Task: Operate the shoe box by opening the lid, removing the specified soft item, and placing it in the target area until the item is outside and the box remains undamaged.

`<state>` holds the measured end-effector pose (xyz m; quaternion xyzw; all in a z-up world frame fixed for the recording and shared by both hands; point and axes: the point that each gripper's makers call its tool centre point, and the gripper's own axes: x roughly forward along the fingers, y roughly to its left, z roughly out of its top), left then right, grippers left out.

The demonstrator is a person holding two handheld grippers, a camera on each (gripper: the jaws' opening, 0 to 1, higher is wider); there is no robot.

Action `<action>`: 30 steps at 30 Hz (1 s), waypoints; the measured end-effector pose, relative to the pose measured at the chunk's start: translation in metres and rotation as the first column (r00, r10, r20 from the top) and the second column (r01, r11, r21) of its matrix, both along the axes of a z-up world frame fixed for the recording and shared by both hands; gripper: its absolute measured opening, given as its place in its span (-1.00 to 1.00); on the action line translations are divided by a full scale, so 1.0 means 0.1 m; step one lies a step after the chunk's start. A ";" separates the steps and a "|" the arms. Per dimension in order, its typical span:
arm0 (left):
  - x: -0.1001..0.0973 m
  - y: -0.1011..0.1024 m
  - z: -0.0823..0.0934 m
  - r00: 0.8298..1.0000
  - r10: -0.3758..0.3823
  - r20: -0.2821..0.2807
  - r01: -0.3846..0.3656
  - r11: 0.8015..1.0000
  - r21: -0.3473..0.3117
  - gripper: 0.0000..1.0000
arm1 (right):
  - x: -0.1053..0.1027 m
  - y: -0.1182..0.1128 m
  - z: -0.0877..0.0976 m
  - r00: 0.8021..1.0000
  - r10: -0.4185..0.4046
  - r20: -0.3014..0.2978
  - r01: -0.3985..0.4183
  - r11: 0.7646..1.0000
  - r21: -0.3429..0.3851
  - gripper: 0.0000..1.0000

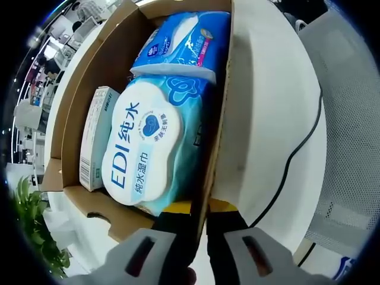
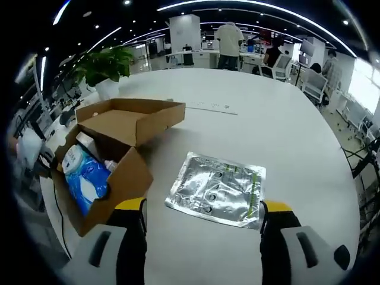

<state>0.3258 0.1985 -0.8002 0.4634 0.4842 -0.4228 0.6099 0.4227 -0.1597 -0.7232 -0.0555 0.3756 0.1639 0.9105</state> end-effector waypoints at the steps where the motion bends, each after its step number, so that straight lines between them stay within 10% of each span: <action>1: 0.00 0.00 0.00 1.000 -0.001 0.001 0.001 1.000 0.000 -0.89 | -0.03 0.01 0.03 1.000 -0.001 0.002 0.001 1.000 0.006 0.41; 7: 0.01 0.00 0.00 1.000 -0.008 0.006 0.008 1.000 -0.003 -0.89 | -0.20 0.02 0.24 0.994 0.084 0.077 -0.076 0.992 -0.101 0.07; 26: 0.02 0.01 -0.01 1.000 -0.012 0.010 0.012 1.000 -0.004 -0.89 | -0.69 0.17 0.49 0.995 -0.003 0.097 -0.003 0.998 0.064 0.10; 30: 0.03 0.01 -0.01 1.000 -0.012 0.011 0.012 1.000 -0.004 -0.89 | -0.80 0.06 0.39 0.997 0.021 0.069 -0.016 0.997 -0.071 -0.10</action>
